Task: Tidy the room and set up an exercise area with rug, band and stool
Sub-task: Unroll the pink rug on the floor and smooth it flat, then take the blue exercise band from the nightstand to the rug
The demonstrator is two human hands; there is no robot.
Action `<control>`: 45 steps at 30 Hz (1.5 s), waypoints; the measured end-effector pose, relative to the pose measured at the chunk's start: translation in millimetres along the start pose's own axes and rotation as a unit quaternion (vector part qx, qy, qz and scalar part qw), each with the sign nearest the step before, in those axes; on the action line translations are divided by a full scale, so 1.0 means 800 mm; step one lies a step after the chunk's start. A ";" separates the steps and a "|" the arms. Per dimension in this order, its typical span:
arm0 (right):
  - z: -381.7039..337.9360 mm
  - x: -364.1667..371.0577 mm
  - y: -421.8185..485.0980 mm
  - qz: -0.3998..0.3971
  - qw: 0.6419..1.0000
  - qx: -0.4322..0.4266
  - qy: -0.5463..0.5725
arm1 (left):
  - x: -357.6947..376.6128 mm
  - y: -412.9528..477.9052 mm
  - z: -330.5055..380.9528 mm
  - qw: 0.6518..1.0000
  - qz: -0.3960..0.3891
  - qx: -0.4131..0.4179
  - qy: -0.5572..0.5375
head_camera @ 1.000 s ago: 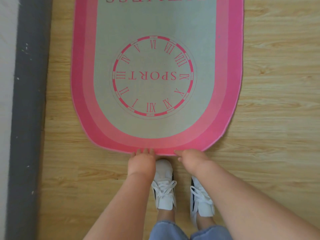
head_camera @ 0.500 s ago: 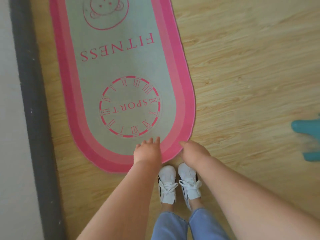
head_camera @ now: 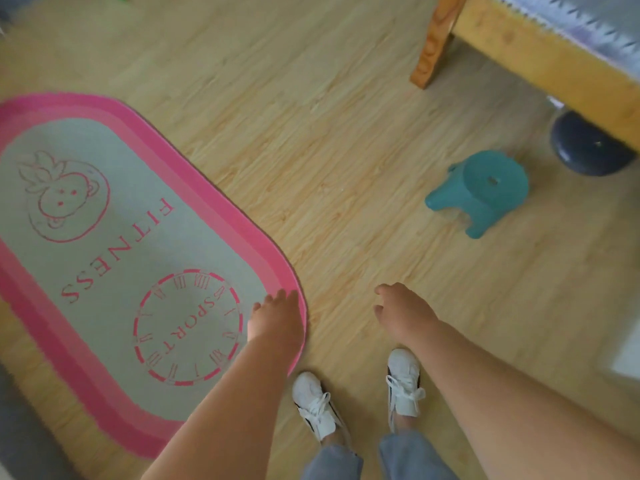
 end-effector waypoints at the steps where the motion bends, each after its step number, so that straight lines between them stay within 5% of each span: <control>1: 0.024 -0.008 -0.005 0.006 1.000 0.014 0.015 | 0.000 -0.001 0.025 1.000 0.000 0.014 0.009; 8: 0.177 -0.034 -0.032 0.008 0.992 0.097 0.084 | 0.017 0.000 0.205 0.991 -0.017 0.122 0.048; 19: 0.391 -0.103 -0.068 0.033 0.978 0.136 0.152 | 0.002 -0.016 0.461 0.976 -0.034 0.184 0.110; 24: 0.482 -0.149 -0.095 0.075 0.966 0.159 0.191 | -0.022 -0.031 0.585 0.959 0.007 0.245 0.141; 37: 0.727 -0.187 -0.207 0.206 0.866 0.282 0.358 | 0.013 -0.099 0.885 0.877 0.000 0.434 0.208; 45: 0.860 -0.150 -0.309 0.326 0.737 0.423 0.415 | 0.092 -0.169 1.033 0.801 -0.040 0.540 0.255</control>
Point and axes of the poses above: each hand's wrist, its own y-axis towards the middle knuckle, its own x-axis out of the palm, z = x × y, the point moved 8 cm from there along y, towards the middle knuckle, and after that the axes turned 1 degree about -z, right-handed, at the moved point
